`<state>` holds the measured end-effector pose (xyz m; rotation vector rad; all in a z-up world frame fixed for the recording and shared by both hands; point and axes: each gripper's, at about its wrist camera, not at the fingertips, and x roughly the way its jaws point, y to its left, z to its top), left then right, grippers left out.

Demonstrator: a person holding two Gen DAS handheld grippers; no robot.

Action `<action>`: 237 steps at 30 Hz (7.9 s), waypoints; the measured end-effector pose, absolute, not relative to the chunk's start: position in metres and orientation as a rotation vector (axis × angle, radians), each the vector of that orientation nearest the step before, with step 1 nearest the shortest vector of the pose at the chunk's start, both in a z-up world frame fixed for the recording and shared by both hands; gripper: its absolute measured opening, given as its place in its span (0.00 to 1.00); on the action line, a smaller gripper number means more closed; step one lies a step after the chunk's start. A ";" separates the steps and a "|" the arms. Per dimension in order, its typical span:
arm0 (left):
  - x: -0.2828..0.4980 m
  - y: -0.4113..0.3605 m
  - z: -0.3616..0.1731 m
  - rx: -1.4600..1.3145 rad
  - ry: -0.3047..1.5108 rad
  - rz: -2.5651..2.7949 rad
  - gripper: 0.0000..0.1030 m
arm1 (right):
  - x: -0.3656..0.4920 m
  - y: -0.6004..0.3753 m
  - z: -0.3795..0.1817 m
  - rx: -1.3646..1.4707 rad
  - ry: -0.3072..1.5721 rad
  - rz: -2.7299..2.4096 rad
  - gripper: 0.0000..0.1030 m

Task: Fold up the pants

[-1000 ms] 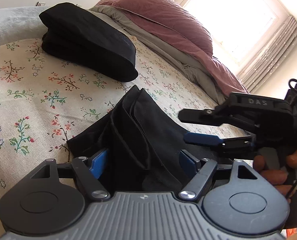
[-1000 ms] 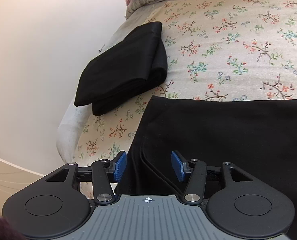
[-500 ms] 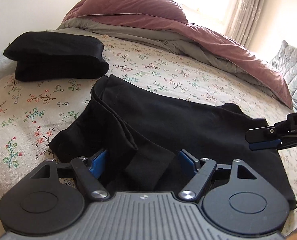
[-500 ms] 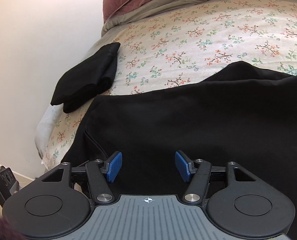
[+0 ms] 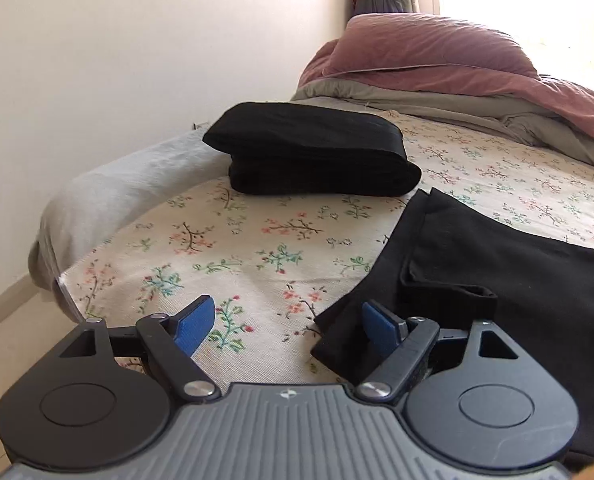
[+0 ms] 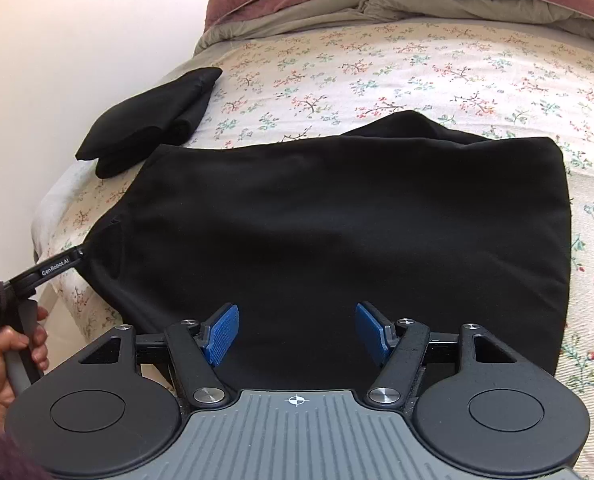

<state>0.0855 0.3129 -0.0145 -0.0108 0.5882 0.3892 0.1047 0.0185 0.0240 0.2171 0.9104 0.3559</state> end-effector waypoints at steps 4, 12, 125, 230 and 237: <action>0.074 0.306 0.002 -0.115 0.495 0.196 0.89 | 0.098 0.012 0.024 0.128 0.857 0.306 0.65; 0.092 0.252 -0.011 -0.039 0.588 -0.158 0.89 | 0.094 0.032 0.000 -0.009 0.875 0.311 0.66; -0.053 -0.105 -0.003 -0.043 0.512 -0.639 0.18 | 0.088 -0.337 0.018 0.958 0.709 0.020 0.08; 0.219 0.233 -0.049 -0.546 1.001 -0.584 0.64 | 0.118 -0.093 -0.025 0.462 0.830 0.319 0.79; 0.228 0.217 -0.060 -0.632 1.014 -0.672 0.63 | 0.141 -0.105 -0.036 0.611 0.818 0.309 0.51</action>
